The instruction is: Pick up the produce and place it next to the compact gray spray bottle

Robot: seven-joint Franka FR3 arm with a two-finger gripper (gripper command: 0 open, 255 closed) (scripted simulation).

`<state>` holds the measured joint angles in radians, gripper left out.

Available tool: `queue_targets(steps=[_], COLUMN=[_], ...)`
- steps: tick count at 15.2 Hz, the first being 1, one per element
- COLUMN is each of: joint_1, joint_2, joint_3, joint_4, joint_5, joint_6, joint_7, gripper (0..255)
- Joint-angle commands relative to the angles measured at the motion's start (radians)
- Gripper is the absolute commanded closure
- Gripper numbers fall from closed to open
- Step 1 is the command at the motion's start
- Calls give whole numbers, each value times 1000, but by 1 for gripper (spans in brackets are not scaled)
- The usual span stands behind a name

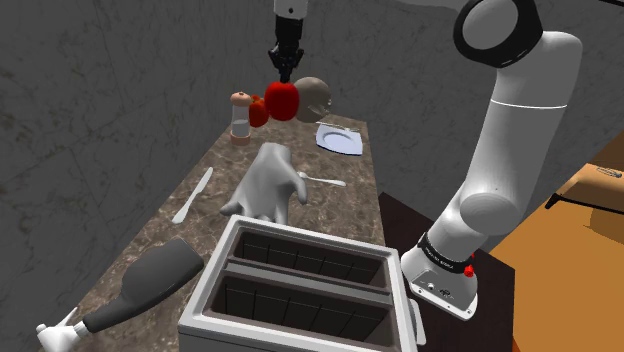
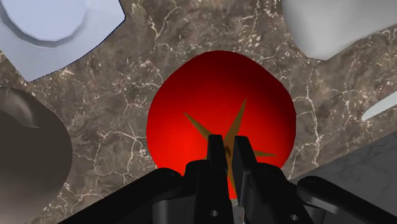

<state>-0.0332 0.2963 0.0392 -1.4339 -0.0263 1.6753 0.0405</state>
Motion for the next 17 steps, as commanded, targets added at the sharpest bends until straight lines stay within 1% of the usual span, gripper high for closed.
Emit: queue_targets(steps=[1, 10, 17], joint_1=[0, 2, 102], joint_2=[-2, 27, -6], joint_3=[0, 0, 53], joint_4=[26, 190, 143], joint_5=[0, -1, -6], joint_6=[-28, -163, -152], joint_7=[-1, -2, 149], gripper=[255, 255, 255])
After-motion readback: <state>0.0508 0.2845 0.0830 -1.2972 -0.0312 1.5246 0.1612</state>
